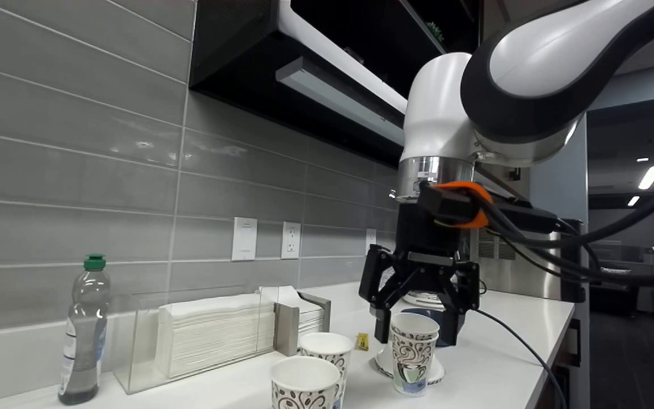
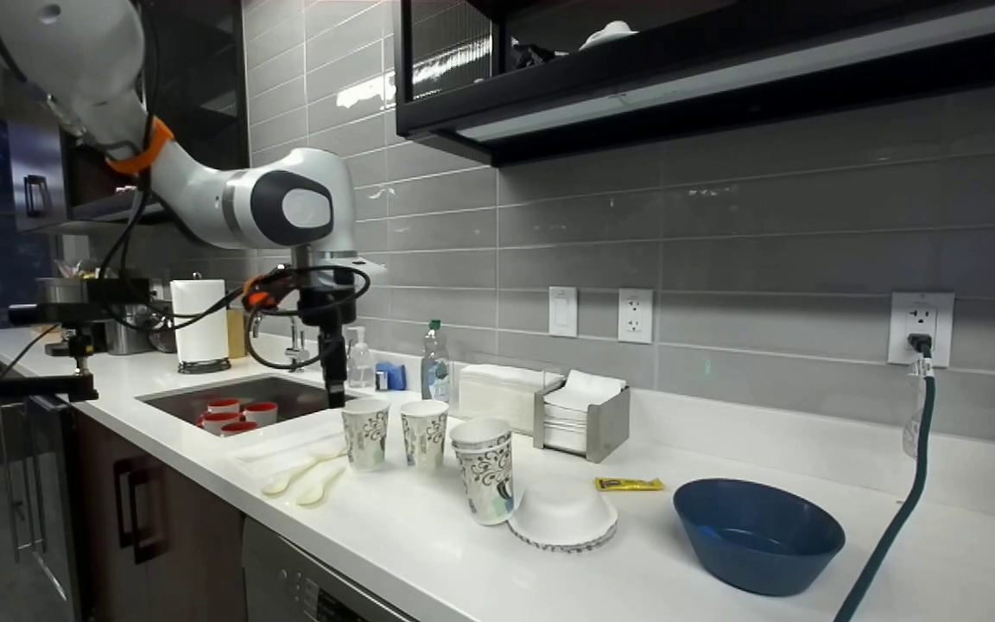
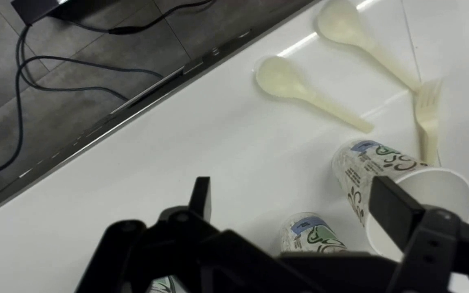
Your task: Stack up the paper cups
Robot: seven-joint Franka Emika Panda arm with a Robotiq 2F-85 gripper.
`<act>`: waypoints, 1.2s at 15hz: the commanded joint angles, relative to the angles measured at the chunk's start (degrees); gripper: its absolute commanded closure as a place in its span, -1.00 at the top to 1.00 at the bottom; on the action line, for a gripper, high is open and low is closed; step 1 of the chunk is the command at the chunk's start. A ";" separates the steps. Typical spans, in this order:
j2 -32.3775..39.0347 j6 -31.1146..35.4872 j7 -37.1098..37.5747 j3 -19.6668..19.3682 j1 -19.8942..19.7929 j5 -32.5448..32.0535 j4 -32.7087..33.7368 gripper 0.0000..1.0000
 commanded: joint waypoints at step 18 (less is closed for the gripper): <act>25.74 0.65 20.66 -5.49 9.57 -10.16 21.61 -0.26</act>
